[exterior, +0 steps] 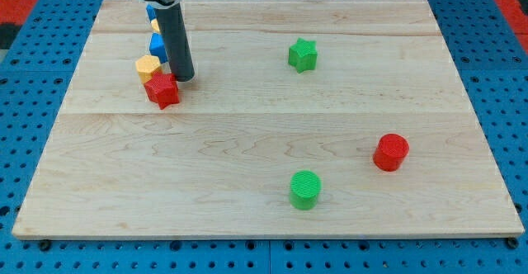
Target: Move green star to the center
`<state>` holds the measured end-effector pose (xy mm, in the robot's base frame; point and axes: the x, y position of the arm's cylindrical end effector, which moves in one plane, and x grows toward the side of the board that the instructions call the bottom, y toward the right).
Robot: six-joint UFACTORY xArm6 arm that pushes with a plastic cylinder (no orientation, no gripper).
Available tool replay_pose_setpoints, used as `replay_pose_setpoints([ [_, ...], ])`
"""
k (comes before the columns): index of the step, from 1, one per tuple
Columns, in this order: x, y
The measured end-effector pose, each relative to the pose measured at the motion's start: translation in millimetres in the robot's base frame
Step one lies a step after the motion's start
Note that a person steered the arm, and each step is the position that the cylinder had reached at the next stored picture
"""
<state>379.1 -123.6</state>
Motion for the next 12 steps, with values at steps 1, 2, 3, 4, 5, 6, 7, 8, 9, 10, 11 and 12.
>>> replay_pose_setpoints([
  [1,10.6,-5.6],
  [2,11.6,-13.2],
  [3,11.6,-29.1],
  [4,11.6,-34.5],
  [5,12.3,-13.0],
  [6,12.3,31.5],
  [7,12.4,99.6],
  [8,13.1,180.0],
  [9,-0.1,216.8],
  [10,-37.8,235.3],
  [11,-70.7,217.6],
  [12,-58.3,176.9],
])
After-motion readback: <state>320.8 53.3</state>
